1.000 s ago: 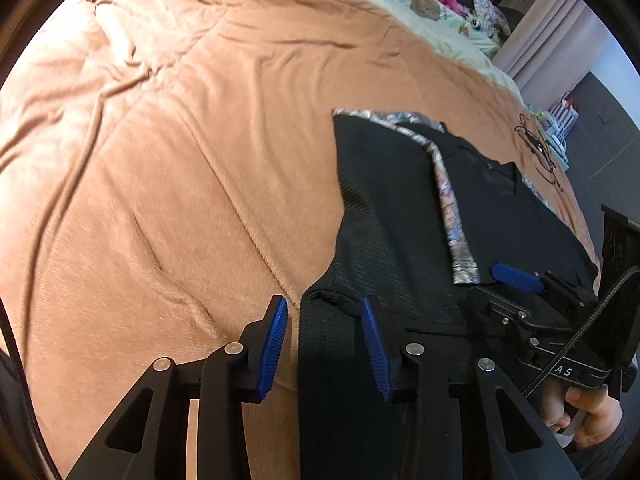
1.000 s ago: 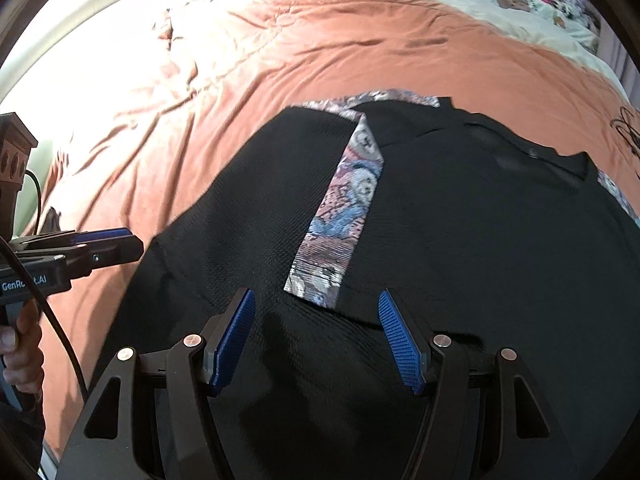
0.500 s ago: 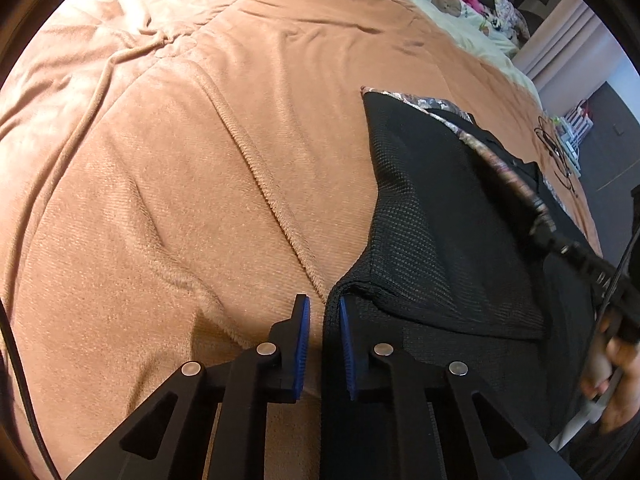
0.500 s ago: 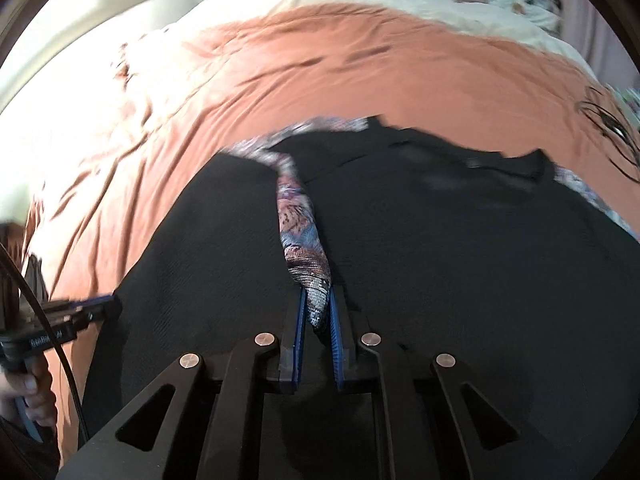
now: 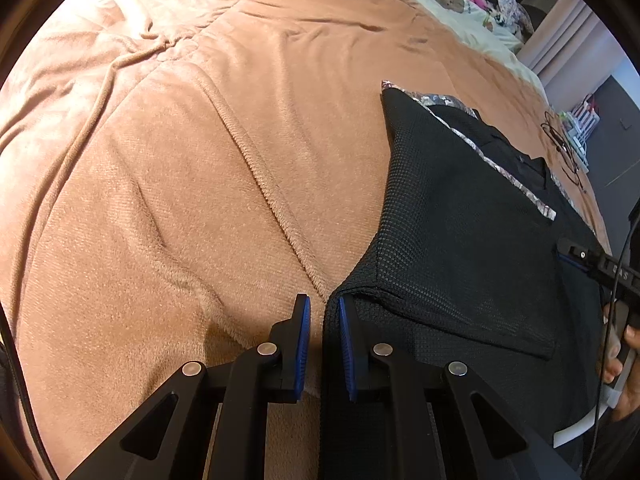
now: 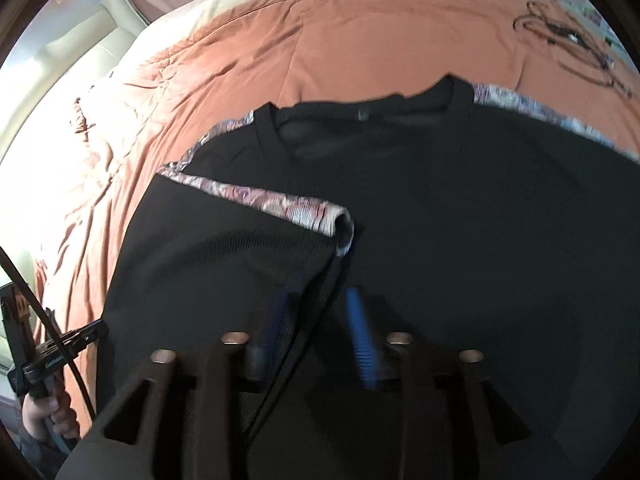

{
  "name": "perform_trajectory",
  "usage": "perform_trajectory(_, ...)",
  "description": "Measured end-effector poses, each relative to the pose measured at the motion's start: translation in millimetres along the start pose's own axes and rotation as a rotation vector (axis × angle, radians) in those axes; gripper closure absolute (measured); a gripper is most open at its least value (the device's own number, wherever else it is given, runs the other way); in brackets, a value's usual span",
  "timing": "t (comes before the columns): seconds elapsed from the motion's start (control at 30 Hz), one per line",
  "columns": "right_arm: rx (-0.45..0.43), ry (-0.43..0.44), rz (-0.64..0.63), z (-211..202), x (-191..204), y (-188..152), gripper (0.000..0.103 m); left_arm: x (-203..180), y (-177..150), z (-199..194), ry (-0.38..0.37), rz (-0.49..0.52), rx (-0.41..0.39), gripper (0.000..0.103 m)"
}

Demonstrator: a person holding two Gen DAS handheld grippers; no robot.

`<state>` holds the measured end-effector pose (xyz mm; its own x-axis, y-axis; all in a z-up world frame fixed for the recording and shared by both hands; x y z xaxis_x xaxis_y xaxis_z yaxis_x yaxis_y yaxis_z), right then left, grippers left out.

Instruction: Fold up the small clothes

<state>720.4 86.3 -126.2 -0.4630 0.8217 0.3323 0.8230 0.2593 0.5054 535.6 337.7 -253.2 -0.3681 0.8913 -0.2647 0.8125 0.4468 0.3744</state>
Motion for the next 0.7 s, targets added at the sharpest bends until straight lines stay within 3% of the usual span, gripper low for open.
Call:
perform_trajectory(0.23, 0.0, 0.053, 0.039, 18, -6, 9, 0.063, -7, 6, -19, -0.026, 0.008, -0.03, 0.087)
perform_trajectory(0.4, -0.006, 0.051, 0.043, 29, -9, 17, 0.092, -15, 20, -31, -0.043, 0.025, -0.072, 0.085)
perform_trajectory(0.47, -0.016, 0.049, 0.041, 32, -9, 21, 0.097, -19, 23, -26, -0.043, 0.033, -0.069, 0.08)
perform_trajectory(0.7, -0.008, 0.056, 0.058, 35, -11, 25, 0.097, -19, 18, 12, 0.01, 0.024, -0.01, 0.079)
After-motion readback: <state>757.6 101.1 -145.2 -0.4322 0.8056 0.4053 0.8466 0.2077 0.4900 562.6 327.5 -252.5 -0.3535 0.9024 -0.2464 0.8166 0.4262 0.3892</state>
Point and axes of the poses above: each gripper's, at about its wrist camera, not at the fingertips, and z roughly the way its jaws point, x to its left, y to its top, the point moved 9 cm from there along z, roughly the way its jaws point
